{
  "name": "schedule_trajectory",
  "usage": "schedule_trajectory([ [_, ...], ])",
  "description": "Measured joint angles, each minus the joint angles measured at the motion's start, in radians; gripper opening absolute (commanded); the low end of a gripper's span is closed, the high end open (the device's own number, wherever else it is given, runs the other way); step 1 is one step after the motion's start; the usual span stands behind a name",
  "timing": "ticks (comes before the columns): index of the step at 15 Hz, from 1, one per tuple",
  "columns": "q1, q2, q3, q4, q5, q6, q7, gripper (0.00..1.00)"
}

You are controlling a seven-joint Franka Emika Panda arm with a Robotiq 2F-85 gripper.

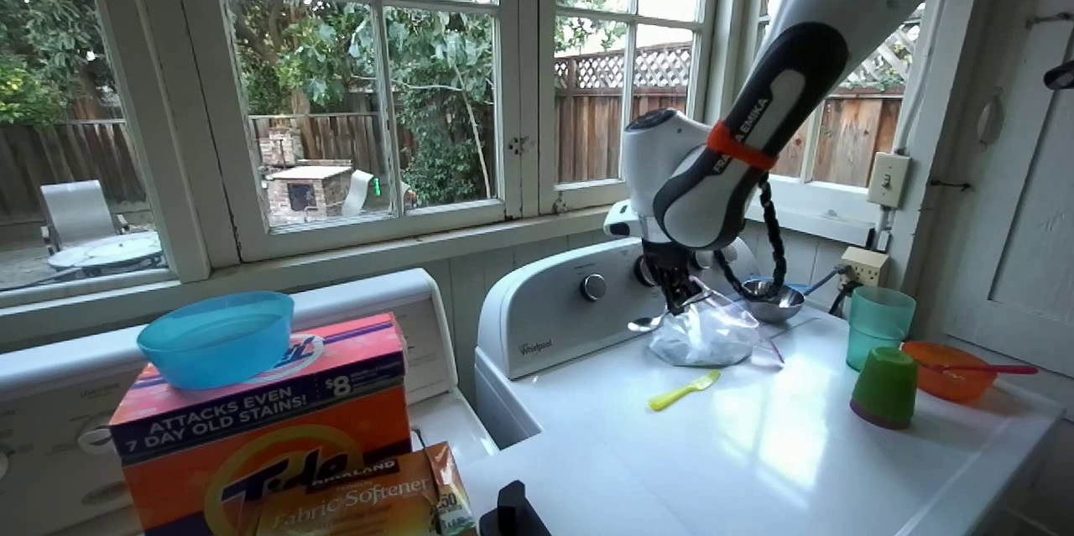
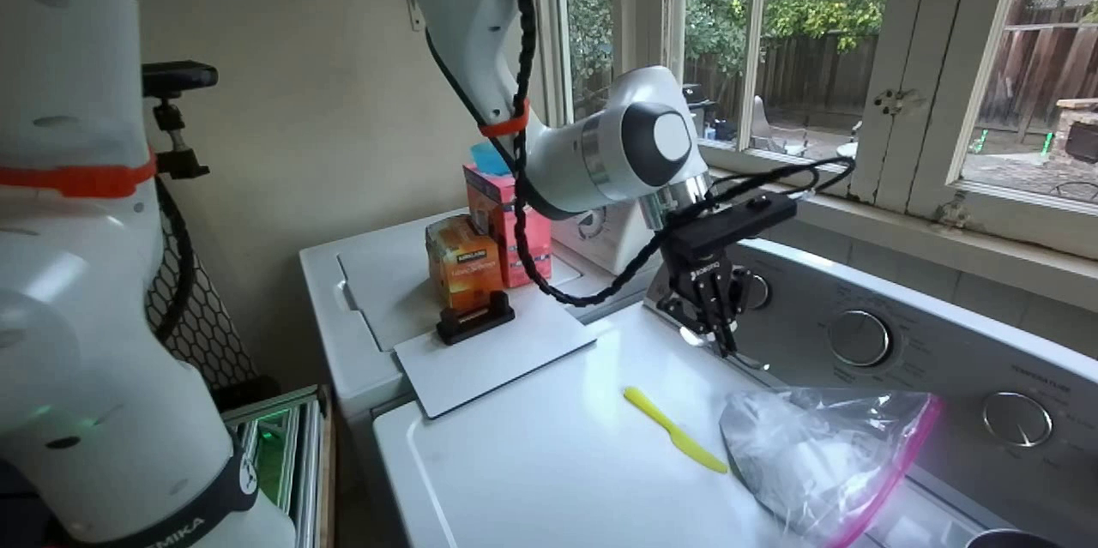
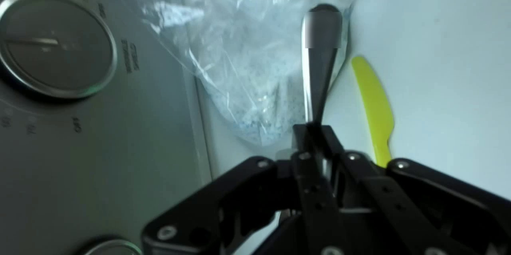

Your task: Put the silver spoon in the blue cup.

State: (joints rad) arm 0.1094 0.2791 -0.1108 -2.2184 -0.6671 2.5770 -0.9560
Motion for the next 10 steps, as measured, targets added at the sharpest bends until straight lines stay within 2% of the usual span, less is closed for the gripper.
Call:
schedule_trajectory([
  [3, 0.008, -0.07, 0.009, 0.001, -0.143, -0.193, 0.142, 0.02],
  [7, -0.002, -0.107, 0.04, 0.004, -0.203, -0.445, 0.28, 0.02],
  [8, -0.006, -0.108, 0.045, 0.007, -0.204, -0.499, 0.308, 0.09],
  [10, -0.022, -0.107, 0.062, 0.008, -0.204, -0.509, 0.312, 0.09],
])
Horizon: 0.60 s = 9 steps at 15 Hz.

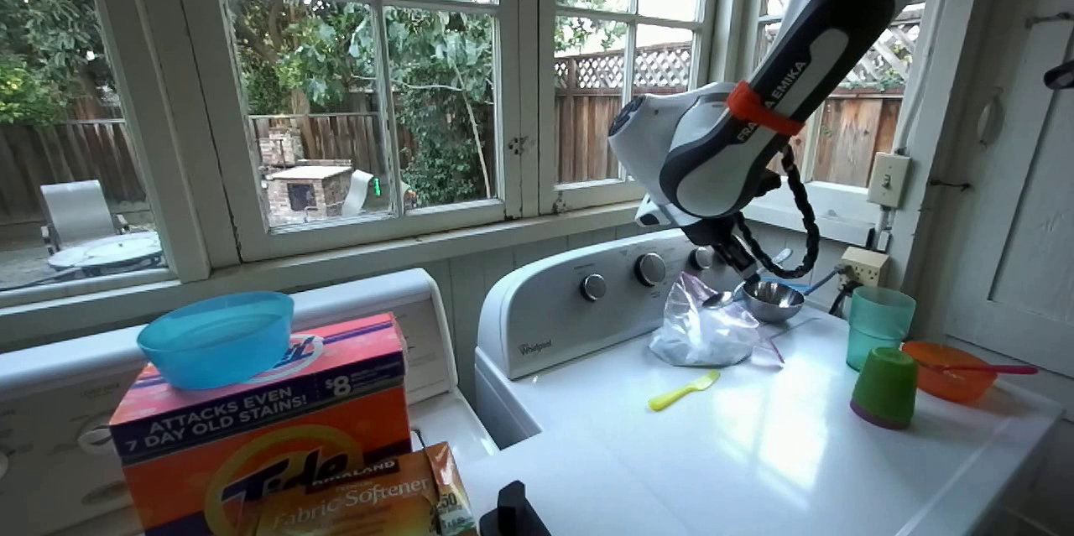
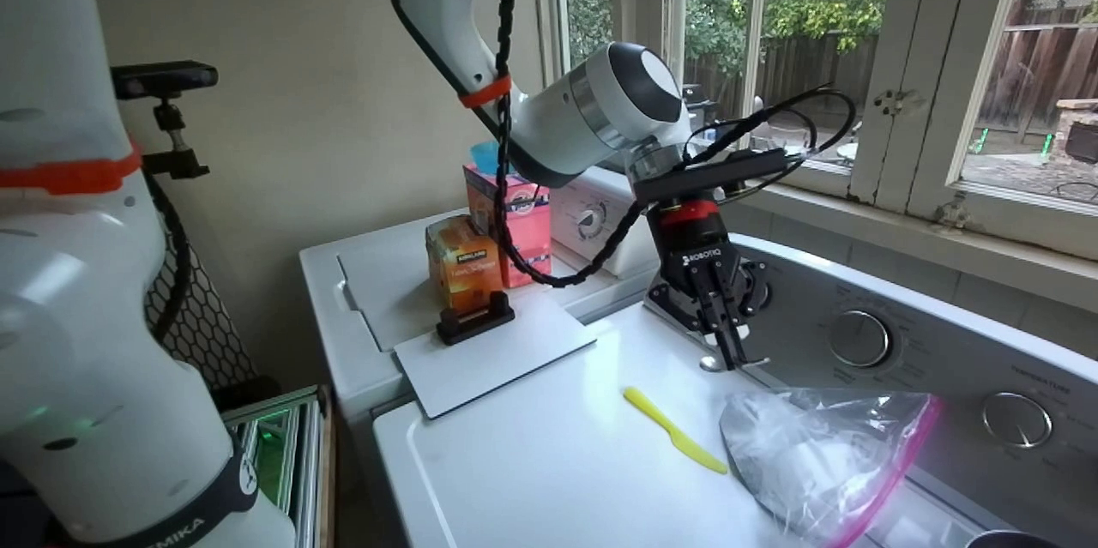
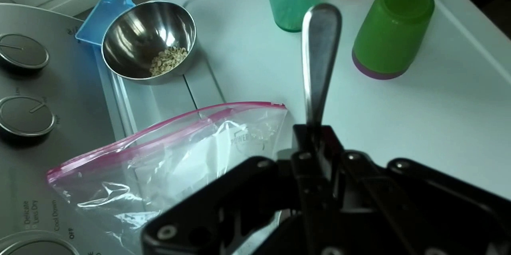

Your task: Put the silver spoon in the blue cup.

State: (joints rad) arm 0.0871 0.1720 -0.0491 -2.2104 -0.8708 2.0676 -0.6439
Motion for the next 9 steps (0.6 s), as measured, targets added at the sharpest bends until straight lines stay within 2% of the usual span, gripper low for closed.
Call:
schedule_trajectory([
  [2, -0.005, 0.0, 0.007, 0.001, 0.0, 0.0, 0.0, 0.09],
  [3, -0.005, 0.0, 0.009, 0.001, 0.0, 0.0, 0.0, 0.02],
  [9, -0.046, 0.0, 0.016, 0.001, 0.0, 0.0, 0.013, 0.02],
])
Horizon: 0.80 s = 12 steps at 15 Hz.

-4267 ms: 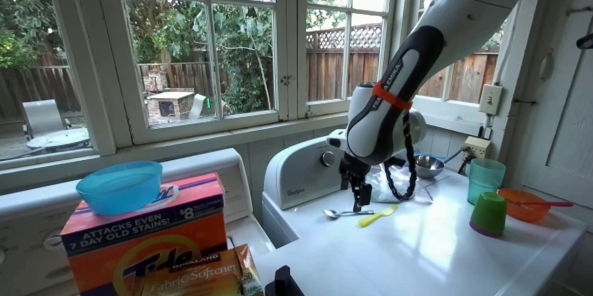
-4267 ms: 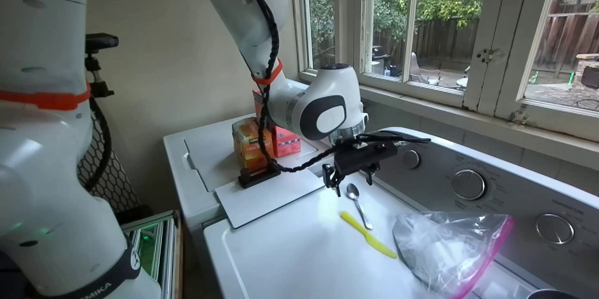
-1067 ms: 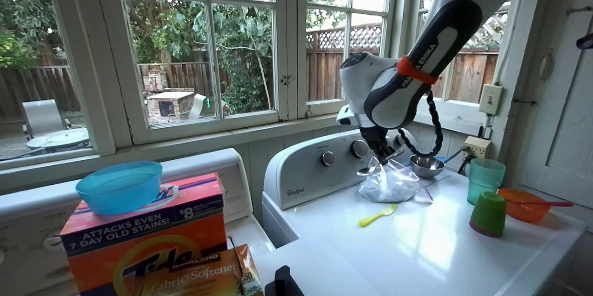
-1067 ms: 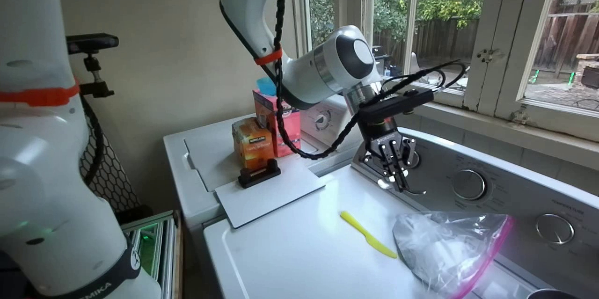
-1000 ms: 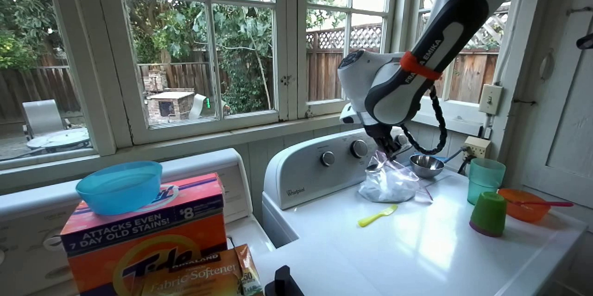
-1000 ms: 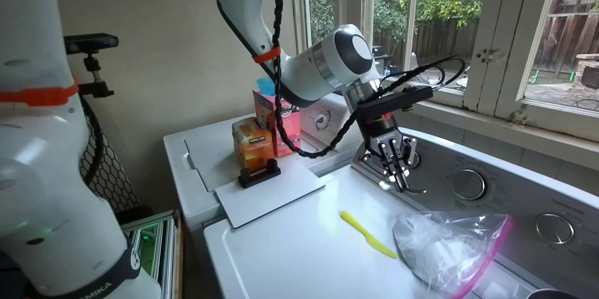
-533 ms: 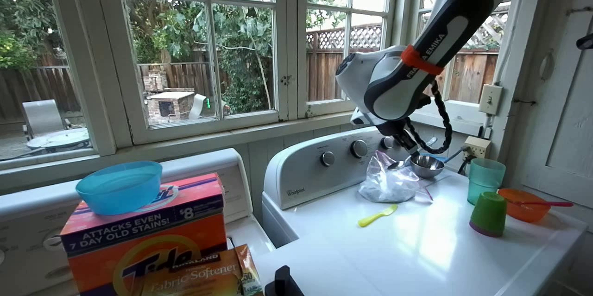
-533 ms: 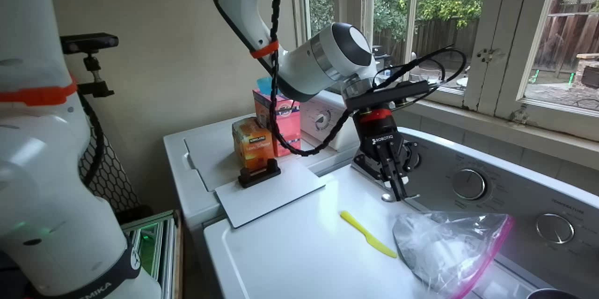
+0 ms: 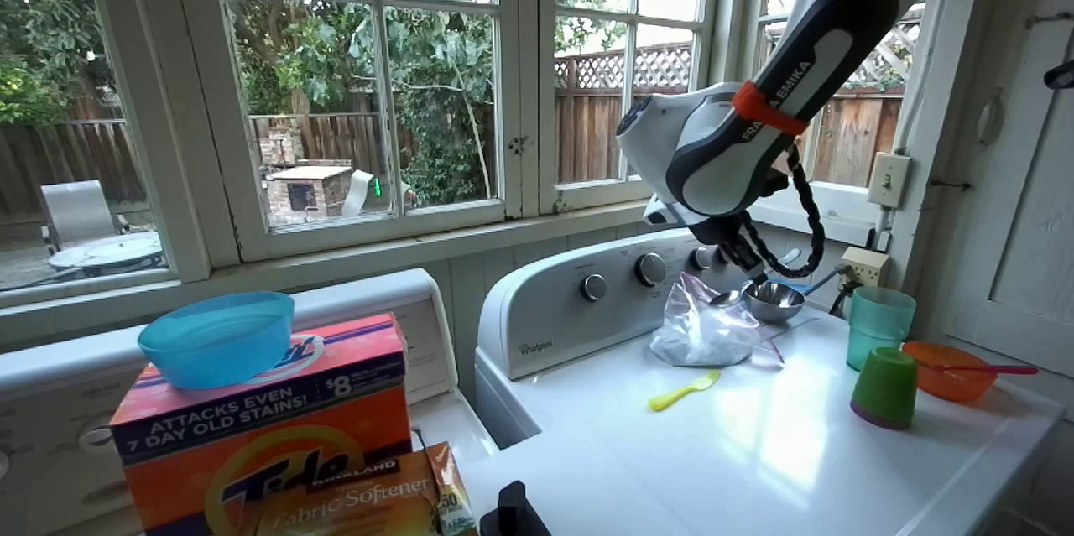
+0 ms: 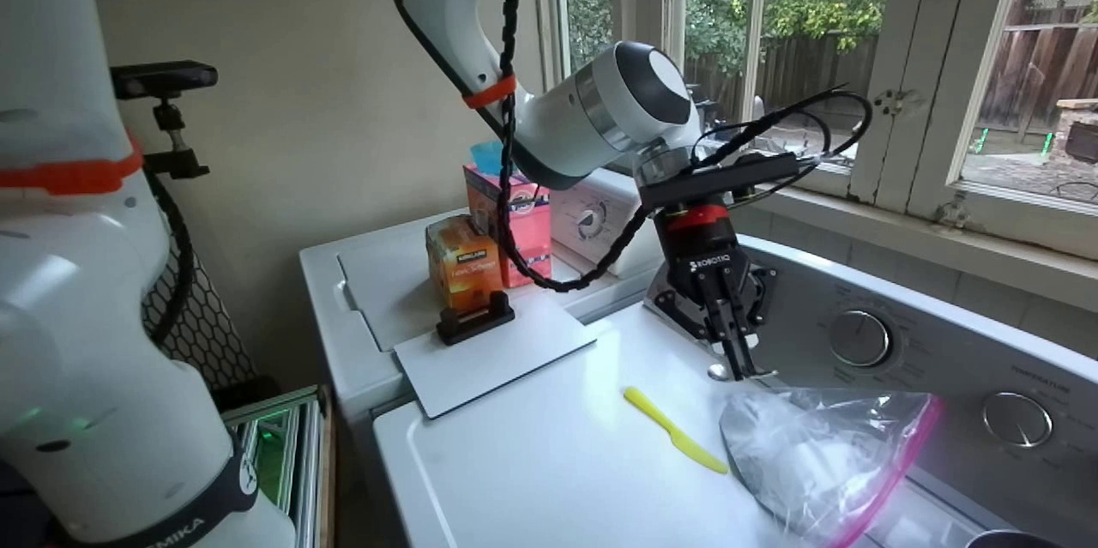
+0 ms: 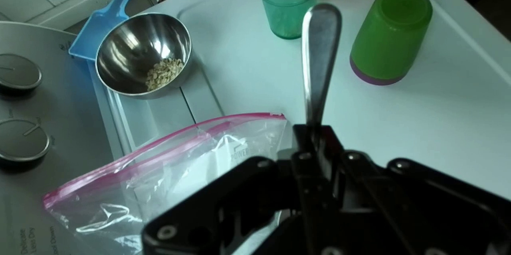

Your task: Put the silver spoon in the blue cup.

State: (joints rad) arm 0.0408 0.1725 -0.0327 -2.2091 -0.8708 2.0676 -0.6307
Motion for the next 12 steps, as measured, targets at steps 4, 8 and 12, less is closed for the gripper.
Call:
schedule_trajectory([
  [4, -0.059, 0.0, -0.028, 0.002, -0.026, -0.002, 0.038, 0.09],
  [8, -0.084, 0.003, -0.05, 0.006, -0.075, -0.047, 0.113, 0.09],
  [12, -0.083, 0.004, -0.046, 0.007, -0.075, -0.051, 0.122, 0.02],
])
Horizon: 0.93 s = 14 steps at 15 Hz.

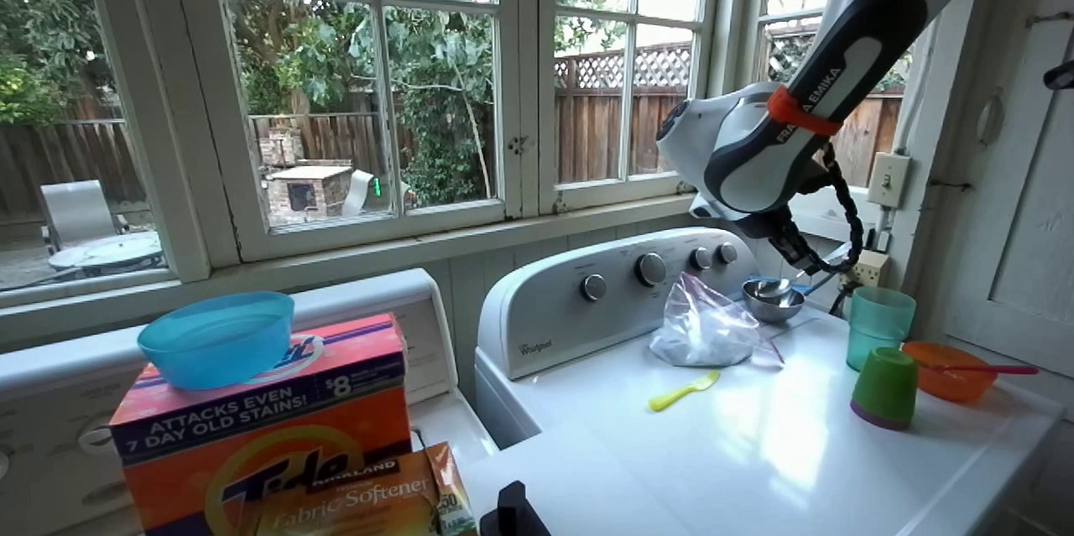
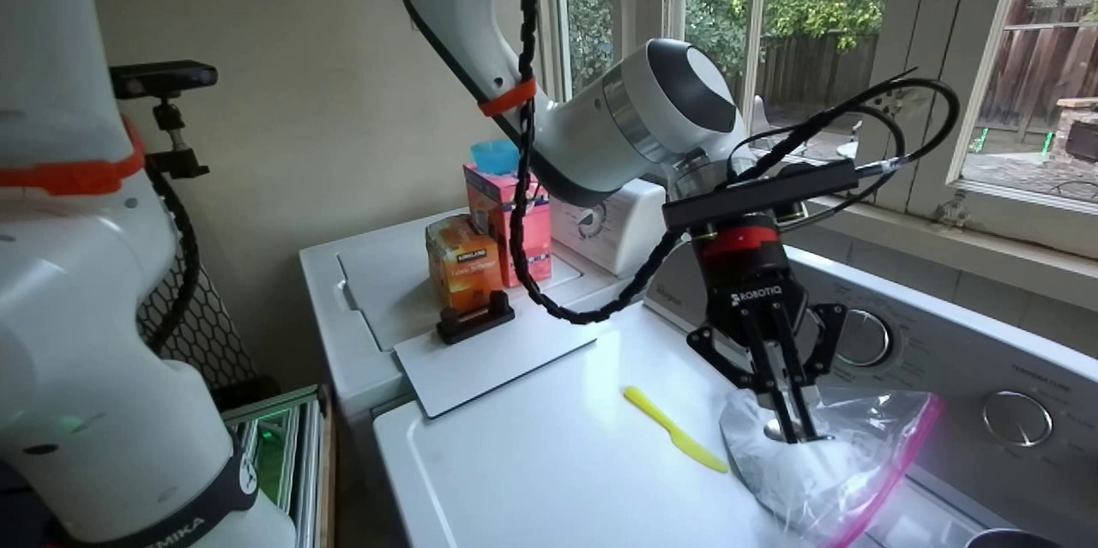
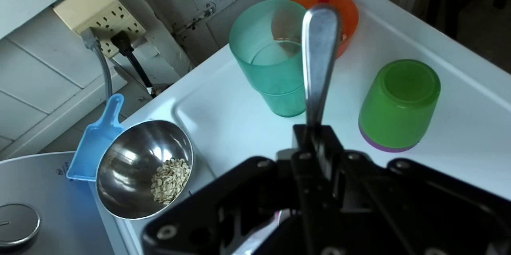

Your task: Put the silver spoon in the blue cup.

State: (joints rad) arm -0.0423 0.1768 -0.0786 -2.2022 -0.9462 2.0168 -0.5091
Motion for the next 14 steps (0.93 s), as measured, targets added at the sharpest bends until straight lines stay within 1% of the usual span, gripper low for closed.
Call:
schedule_trajectory([
  [4, -0.029, 0.017, -0.011, 0.012, -0.003, 0.003, 0.023, 0.02],
  [9, -0.084, 0.057, -0.058, 0.064, -0.049, 0.001, 0.09, 0.02],
  [14, -0.128, 0.114, -0.089, 0.126, -0.051, 0.0, 0.156, 0.02],
])
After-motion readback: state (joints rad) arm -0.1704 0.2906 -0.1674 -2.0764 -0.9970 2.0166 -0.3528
